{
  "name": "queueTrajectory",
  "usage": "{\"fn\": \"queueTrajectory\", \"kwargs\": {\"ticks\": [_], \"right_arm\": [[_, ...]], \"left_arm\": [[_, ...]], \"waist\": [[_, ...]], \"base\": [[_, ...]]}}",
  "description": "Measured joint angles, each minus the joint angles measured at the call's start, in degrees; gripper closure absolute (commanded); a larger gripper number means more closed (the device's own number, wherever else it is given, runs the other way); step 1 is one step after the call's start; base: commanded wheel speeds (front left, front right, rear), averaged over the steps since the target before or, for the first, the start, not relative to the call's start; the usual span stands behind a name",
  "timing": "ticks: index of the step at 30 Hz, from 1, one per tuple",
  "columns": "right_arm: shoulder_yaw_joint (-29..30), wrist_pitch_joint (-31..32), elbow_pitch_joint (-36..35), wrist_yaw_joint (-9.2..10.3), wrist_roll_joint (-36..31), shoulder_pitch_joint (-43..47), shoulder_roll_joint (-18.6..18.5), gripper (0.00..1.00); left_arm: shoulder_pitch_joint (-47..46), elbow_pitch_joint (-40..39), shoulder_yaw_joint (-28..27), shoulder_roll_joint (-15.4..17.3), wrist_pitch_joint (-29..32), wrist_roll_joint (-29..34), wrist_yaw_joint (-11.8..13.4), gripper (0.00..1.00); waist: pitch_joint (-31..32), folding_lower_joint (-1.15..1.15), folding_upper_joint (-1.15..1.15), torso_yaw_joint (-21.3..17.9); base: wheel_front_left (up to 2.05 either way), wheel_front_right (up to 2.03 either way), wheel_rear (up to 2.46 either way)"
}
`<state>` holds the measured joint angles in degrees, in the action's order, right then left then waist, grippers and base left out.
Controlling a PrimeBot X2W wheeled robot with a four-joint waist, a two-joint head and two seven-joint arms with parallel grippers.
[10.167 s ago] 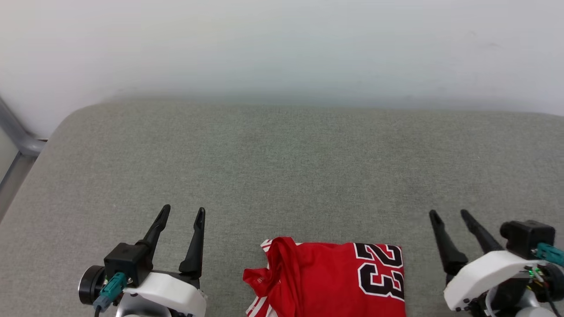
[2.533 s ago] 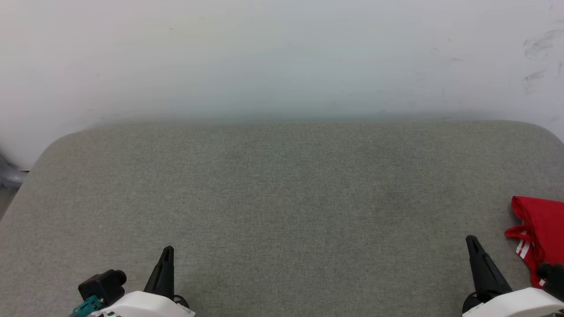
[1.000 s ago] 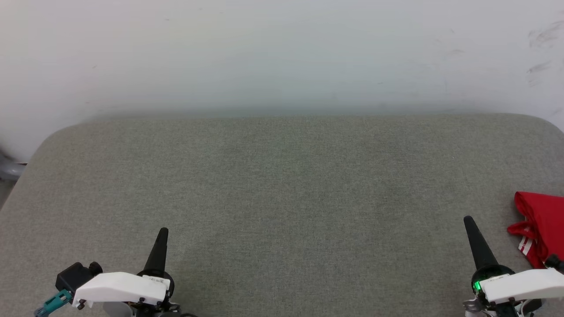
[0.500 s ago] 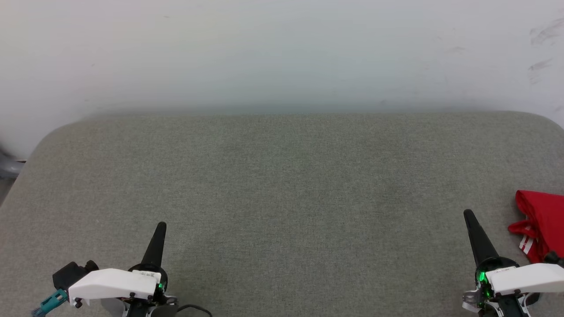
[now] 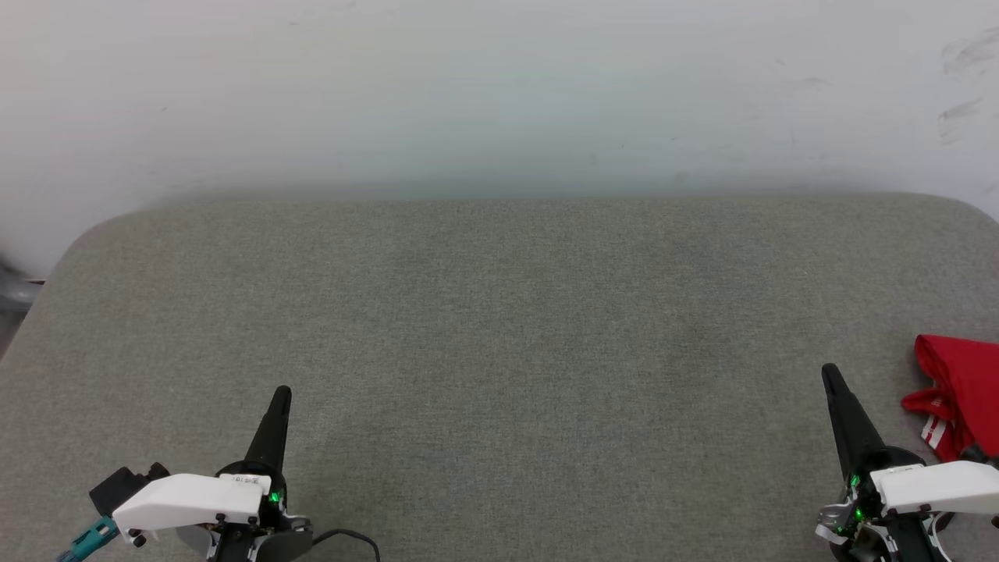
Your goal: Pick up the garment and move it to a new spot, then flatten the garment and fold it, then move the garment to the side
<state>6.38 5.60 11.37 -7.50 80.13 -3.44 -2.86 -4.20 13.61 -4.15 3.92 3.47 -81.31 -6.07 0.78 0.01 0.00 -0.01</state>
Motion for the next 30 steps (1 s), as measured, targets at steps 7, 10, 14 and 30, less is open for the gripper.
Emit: {"fn": "queueTrajectory", "kwargs": {"ticks": [7, 10, 14, 30], "right_arm": [[0.03, 0.25, 0.70, 0.00, 3.15, -0.59, 0.00, 1.00], [0.04, 0.26, 0.98, 0.00, 4.41, -0.90, 0.00, 1.00], [0.07, 0.46, 1.43, 0.00, 6.14, -1.18, 0.00, 1.00], [0.12, 0.85, 2.75, 0.00, 12.17, -2.41, 0.00, 1.00]], "left_arm": [[-0.63, 0.12, -0.58, -0.31, 0.83, -2.83, -0.37, 1.00], [-0.74, 0.18, -0.86, -0.41, 1.18, -4.02, -0.49, 1.00], [-0.88, 0.25, -1.30, -0.54, 1.51, -5.59, -0.58, 1.00], [-1.80, 0.48, -2.42, -0.99, 3.02, -11.07, -1.43, 1.00]], "waist": [[-0.23, 0.00, 0.00, 0.00], [-0.33, 0.00, 0.00, 0.00], [-0.46, 0.00, 0.00, 0.00], [-0.96, -0.01, 0.00, 0.01]], "base": [[0.00, 0.00, 0.00], [0.00, 0.00, 0.00], [0.00, 0.00, 0.00], [0.00, 0.00, 0.00]]}}
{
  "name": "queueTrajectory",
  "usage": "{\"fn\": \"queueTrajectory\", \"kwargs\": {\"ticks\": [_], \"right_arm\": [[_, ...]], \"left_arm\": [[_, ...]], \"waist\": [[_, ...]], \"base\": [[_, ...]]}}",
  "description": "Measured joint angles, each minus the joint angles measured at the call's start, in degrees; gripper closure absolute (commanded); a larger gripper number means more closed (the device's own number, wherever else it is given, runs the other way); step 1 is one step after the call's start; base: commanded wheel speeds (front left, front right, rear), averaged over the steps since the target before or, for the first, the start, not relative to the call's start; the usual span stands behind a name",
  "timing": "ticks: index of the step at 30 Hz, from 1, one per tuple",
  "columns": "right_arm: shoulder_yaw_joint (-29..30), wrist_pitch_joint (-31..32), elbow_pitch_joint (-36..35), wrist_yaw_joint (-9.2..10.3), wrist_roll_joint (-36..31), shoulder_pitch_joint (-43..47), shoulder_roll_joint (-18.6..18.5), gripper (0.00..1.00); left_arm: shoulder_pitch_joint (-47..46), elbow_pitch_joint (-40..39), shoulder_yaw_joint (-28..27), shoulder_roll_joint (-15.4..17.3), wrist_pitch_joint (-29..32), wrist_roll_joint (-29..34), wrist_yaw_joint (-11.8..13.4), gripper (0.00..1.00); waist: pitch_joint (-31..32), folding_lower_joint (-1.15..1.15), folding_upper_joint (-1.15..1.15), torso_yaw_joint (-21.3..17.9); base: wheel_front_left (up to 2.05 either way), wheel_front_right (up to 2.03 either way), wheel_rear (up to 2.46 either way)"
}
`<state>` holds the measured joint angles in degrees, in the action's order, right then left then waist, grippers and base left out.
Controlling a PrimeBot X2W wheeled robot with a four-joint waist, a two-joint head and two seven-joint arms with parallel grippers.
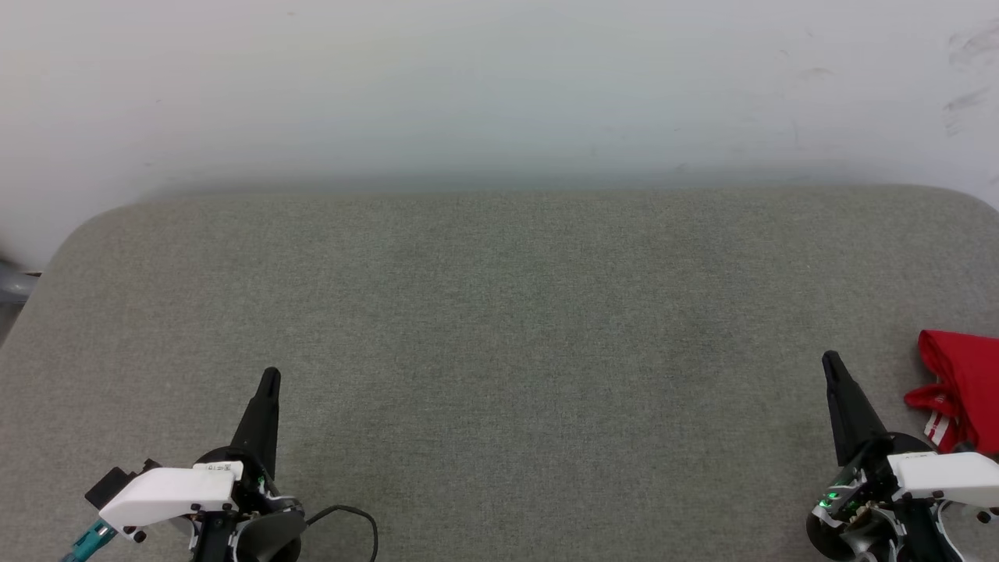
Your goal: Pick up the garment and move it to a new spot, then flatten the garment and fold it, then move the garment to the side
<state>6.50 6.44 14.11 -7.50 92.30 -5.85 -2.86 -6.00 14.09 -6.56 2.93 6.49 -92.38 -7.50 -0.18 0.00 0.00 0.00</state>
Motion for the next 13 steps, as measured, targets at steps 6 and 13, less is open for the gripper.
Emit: {"fn": "queueTrajectory", "kwargs": {"ticks": [6, 13], "right_arm": [[0.00, 0.00, 0.01, 0.00, 0.00, -0.07, 0.00, 1.00], [0.00, 0.00, 0.01, 0.00, 0.00, -0.07, 0.00, 1.00]], "left_arm": [[-0.07, 0.00, 0.00, -0.02, 0.00, -0.01, 0.00, 1.00], [-0.08, 0.00, 0.00, -0.02, 0.00, -0.01, 0.00, 1.00]], "waist": [[0.00, 0.00, 0.00, 0.00], [0.00, 0.00, 0.00, 0.00]], "base": [[0.00, 0.00, 0.00], [0.00, 0.00, 0.00]]}}
